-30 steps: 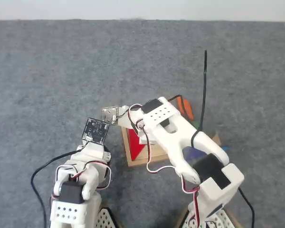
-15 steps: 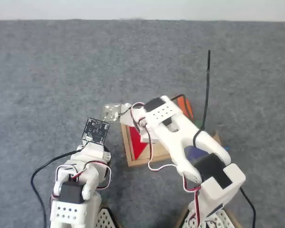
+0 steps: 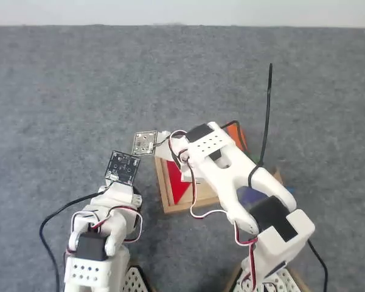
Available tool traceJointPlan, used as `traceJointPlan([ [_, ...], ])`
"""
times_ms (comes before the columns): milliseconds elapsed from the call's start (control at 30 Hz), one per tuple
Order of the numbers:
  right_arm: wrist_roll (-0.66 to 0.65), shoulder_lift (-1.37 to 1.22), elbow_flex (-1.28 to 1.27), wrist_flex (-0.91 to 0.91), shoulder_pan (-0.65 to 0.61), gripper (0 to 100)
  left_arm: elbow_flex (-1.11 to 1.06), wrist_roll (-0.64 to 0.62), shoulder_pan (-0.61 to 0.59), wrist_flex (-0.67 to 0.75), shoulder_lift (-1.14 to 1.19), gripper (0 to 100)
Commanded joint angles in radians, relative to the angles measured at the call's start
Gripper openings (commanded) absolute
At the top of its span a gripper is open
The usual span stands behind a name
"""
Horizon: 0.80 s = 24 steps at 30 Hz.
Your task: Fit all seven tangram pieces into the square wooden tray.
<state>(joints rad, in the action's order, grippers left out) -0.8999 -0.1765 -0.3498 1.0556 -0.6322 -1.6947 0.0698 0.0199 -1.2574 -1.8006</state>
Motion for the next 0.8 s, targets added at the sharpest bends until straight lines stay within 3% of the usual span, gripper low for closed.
traceJointPlan([
  [0, 0.014, 0.077, 0.032, 0.012, 0.015, 45.3, 0.010, 0.002, -0.003, -0.003, -0.015, 2],
  [367, 0.038, 0.384, -0.066, 0.102, 0.031, 45.3, 0.010, 0.002, -0.003, -0.003, -0.015, 2],
  [467, 0.098, 0.450, -0.120, 0.101, 0.047, 45.3, 0.010, 0.002, -0.003, -0.003, -0.015, 2],
  [633, 0.190, 0.453, -0.164, 0.096, 0.179, 45.3, 0.010, 0.002, -0.003, -0.003, -0.015, 2],
  [767, 0.244, 0.381, -0.221, -0.004, 0.191, 45.3, 0.010, 0.002, -0.003, -0.003, -0.015, 2],
])
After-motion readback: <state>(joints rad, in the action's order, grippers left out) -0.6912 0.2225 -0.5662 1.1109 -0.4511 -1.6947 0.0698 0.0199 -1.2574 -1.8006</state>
